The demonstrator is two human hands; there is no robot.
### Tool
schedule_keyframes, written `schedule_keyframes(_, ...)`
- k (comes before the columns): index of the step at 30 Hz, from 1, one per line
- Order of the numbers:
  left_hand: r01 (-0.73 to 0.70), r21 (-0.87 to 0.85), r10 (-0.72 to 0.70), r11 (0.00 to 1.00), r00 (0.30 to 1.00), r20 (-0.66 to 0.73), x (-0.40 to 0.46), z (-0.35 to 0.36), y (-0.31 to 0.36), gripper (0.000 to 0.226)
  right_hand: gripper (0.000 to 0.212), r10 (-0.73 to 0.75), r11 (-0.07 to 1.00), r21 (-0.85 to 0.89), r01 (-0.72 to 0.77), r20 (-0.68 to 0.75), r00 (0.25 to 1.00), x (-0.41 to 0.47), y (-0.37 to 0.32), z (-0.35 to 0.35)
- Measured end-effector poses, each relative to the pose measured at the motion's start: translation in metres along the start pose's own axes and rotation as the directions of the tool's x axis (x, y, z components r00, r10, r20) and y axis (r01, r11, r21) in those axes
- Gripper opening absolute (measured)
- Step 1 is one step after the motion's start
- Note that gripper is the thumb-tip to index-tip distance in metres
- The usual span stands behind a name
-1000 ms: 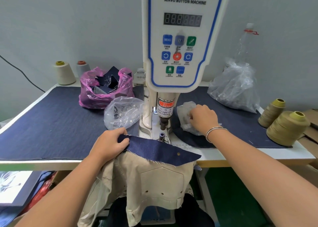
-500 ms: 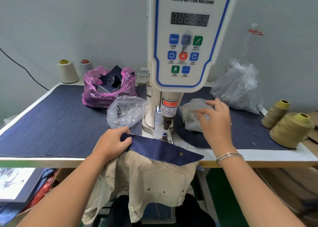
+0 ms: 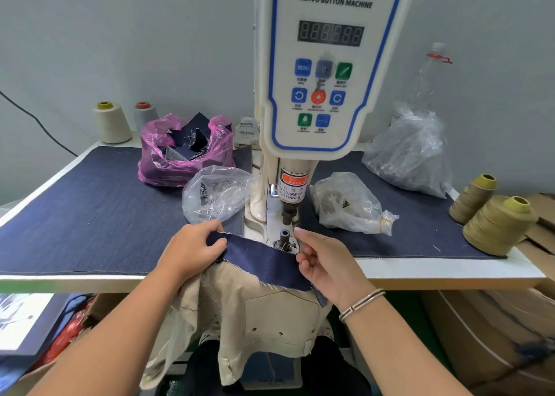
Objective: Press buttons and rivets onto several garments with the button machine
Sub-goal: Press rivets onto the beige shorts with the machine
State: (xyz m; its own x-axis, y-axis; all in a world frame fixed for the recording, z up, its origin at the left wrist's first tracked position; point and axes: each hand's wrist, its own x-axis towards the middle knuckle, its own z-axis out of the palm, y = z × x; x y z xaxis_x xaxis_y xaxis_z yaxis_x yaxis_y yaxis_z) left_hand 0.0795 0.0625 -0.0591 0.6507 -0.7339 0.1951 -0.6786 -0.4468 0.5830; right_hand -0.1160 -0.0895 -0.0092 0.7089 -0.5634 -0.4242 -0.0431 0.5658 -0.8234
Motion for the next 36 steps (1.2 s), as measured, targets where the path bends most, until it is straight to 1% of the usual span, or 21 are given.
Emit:
schedule_keyframes(2, -0.002, 0.003, 0.002, 1.0, 1.0, -0.001, 0.001, 0.0, -0.001, 0.006, 0.023, 0.001, 1.0, -0.008, -0.001, 0.022, 1.0, 0.001, 0.0, 0.002)
schedule_keyframes(5, -0.004, 0.002, 0.004, 1.0, 1.0, -0.008, 0.001, 0.001, -0.002, 0.006, 0.013, -0.006, 1.0, -0.015, 0.006, 0.056, 0.998, 0.003, 0.001, 0.006)
schedule_keyframes(8, -0.005, 0.003, 0.005, 1.0, 1.0, -0.014, 0.001, 0.002, -0.002, 0.006, 0.014, 0.016, 1.0, 0.015, -0.017, 0.067, 0.998, 0.006, -0.002, 0.01)
schedule_keyframes(11, -0.005, 0.003, 0.005, 1.0, 1.0, -0.013, 0.001, 0.002, -0.002, 0.006, 0.012, 0.077, 0.991, 0.1, -0.086, 0.086, 0.993, 0.006, -0.005, 0.013)
schedule_keyframes(15, -0.011, 0.004, 0.011, 1.0, 1.0, -0.014, 0.001, 0.002, -0.002, 0.006, 0.015, 0.189, 0.938, 0.264, -0.222, 0.146, 0.971, 0.004, -0.005, 0.015)
schedule_keyframes(18, -0.011, 0.009, 0.011, 1.0, 1.0, -0.01, 0.002, 0.002, -0.001, 0.006, 0.016, 0.226, 0.907, 0.323, -0.272, 0.172, 0.959, 0.003, -0.006, 0.016)
schedule_keyframes(22, -0.014, 0.008, 0.014, 1.0, 1.0, -0.009, 0.001, 0.001, 0.0, 0.006, 0.018, 0.237, 0.892, 0.354, -0.282, 0.164, 0.957, 0.0, -0.006, 0.018)
schedule_keyframes(26, -0.01, 0.007, 0.01, 1.0, 1.0, -0.007, 0.001, 0.002, -0.001, 0.006, 0.014, 0.241, 0.84, 0.454, -0.296, 0.176, 0.954, -0.004, -0.005, 0.022)
schedule_keyframes(30, -0.002, 0.004, 0.002, 1.0, 1.0, 0.005, 0.002, 0.002, -0.002, 0.006, 0.011, 0.199, 0.806, 0.538, -0.247, 0.147, 0.969, -0.008, -0.003, 0.027)
schedule_keyframes(32, -0.001, 0.002, 0.001, 1.0, 1.0, 0.005, 0.003, 0.002, -0.002, 0.007, 0.011, 0.189, 0.775, 0.583, -0.244, 0.154, 0.97, -0.01, -0.002, 0.031)
schedule_keyframes(33, 0.003, 0.0, -0.003, 1.0, 1.0, 0.005, 0.003, 0.002, -0.002, 0.007, 0.01, 0.186, 0.743, 0.62, -0.251, 0.17, 0.968, -0.011, -0.002, 0.033)
schedule_keyframes(36, 0.006, -0.008, -0.006, 1.0, 1.0, 0.007, 0.002, 0.002, -0.003, 0.007, 0.01, 0.164, 0.583, 0.759, -0.291, 0.241, 0.957, -0.02, 0.0, 0.04)
